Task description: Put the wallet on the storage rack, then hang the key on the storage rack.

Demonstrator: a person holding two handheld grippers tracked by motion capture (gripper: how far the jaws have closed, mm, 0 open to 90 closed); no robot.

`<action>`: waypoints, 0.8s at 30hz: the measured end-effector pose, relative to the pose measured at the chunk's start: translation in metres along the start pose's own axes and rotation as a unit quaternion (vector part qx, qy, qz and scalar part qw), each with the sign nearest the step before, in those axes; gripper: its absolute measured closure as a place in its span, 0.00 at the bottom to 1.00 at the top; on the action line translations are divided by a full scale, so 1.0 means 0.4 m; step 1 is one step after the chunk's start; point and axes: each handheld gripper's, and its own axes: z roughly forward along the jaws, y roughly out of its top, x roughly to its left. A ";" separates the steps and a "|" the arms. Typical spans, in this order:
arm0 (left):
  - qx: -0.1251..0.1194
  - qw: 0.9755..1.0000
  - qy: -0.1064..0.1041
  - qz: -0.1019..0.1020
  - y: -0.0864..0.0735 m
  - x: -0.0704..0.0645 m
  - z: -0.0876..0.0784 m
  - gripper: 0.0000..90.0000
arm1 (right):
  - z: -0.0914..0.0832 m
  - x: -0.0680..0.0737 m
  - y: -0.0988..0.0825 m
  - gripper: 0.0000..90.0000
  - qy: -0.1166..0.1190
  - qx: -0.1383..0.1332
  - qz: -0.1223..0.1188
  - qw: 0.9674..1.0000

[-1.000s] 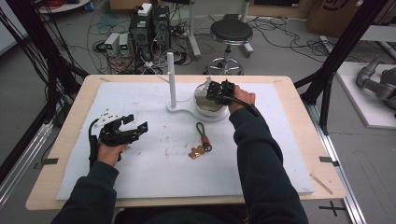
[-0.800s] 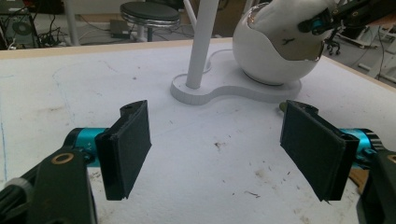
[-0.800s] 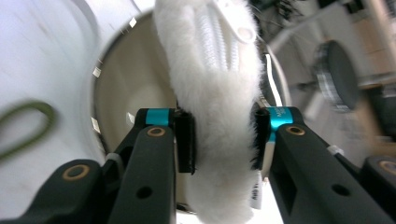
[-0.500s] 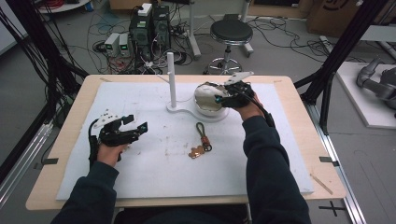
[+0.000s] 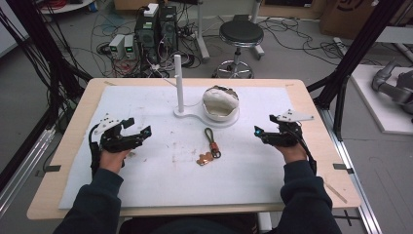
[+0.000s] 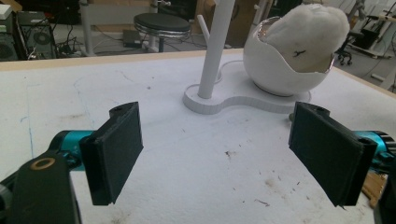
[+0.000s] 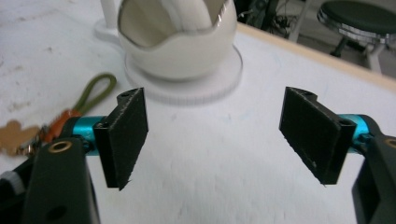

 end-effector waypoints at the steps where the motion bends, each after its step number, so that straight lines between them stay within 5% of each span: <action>1: 0.002 1.000 0.001 0.003 0.000 -0.001 0.000 0.19 | -0.005 -0.002 -0.014 0.26 -0.002 0.004 0.009 1.000; 6: 0.004 1.000 0.000 0.004 -0.001 -0.002 0.003 0.20 | -0.007 -0.022 -0.063 0.25 -0.002 0.021 0.035 0.999; 24: 0.028 1.000 -0.012 -0.004 -0.008 -0.008 0.030 0.22 | -0.023 -0.039 -0.096 0.28 -0.019 0.027 0.061 0.998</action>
